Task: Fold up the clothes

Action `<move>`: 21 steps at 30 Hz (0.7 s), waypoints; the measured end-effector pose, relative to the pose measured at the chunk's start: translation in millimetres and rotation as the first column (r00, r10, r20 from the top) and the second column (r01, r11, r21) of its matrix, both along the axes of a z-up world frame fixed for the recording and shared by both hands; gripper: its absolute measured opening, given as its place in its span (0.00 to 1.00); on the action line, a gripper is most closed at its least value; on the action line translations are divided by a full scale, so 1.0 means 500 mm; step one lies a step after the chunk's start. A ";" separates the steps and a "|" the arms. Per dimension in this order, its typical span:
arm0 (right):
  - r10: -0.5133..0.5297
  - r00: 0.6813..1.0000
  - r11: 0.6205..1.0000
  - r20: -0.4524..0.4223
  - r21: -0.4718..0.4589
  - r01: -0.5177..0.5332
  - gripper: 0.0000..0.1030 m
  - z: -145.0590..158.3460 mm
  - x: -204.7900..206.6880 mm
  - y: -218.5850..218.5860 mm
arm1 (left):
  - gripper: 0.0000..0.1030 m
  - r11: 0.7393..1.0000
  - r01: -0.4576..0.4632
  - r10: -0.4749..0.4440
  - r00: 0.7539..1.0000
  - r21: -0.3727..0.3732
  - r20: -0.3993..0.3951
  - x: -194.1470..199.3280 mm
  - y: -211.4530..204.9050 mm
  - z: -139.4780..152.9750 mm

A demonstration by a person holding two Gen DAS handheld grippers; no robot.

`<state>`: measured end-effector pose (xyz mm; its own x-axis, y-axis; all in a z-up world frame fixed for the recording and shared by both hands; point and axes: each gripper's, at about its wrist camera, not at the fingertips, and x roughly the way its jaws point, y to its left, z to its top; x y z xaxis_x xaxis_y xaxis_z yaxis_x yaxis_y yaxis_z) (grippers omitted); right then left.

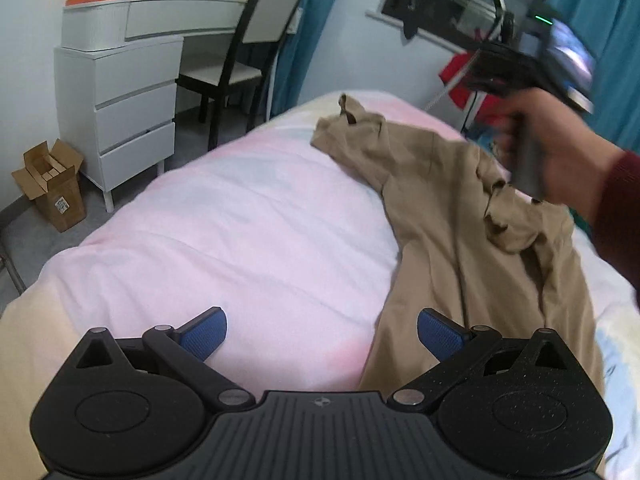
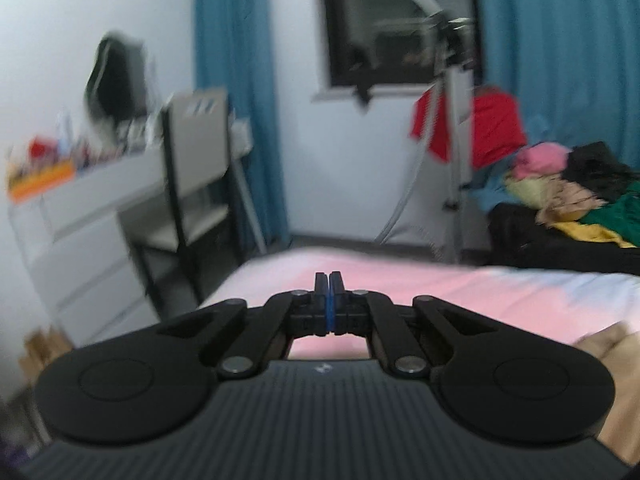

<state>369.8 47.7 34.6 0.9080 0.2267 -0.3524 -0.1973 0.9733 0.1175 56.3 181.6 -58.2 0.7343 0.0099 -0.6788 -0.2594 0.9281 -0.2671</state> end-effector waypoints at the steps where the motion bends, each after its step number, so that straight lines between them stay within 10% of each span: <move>1: -0.025 1.000 1.000 0.014 0.018 0.024 0.03 0.014 -0.003 -0.033 | 0.99 1.000 -0.001 0.001 1.000 -0.003 0.010 -0.003 0.000 0.005; 11: 0.134 0.979 0.990 -0.155 -0.017 -0.138 0.07 -0.041 -0.016 -0.064 | 0.99 0.999 0.017 -0.017 1.000 0.038 0.019 0.012 -0.024 0.016; 16: 0.379 0.904 0.920 -0.196 -0.024 -0.391 0.60 -0.120 -0.063 0.078 | 0.99 1.000 -0.005 0.005 1.000 0.021 0.007 0.019 -0.006 0.003; 21: 0.508 0.842 0.850 -0.180 -0.052 -0.524 0.60 -0.177 -0.126 0.195 | 0.99 0.999 -0.035 0.035 0.999 -0.016 -0.004 0.025 0.014 -0.008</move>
<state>306.8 145.0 -53.8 0.6016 0.6051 -0.5214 -0.6610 0.7437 0.1005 68.7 188.5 -62.0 0.7309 0.0244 -0.6820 -0.2925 0.9141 -0.2809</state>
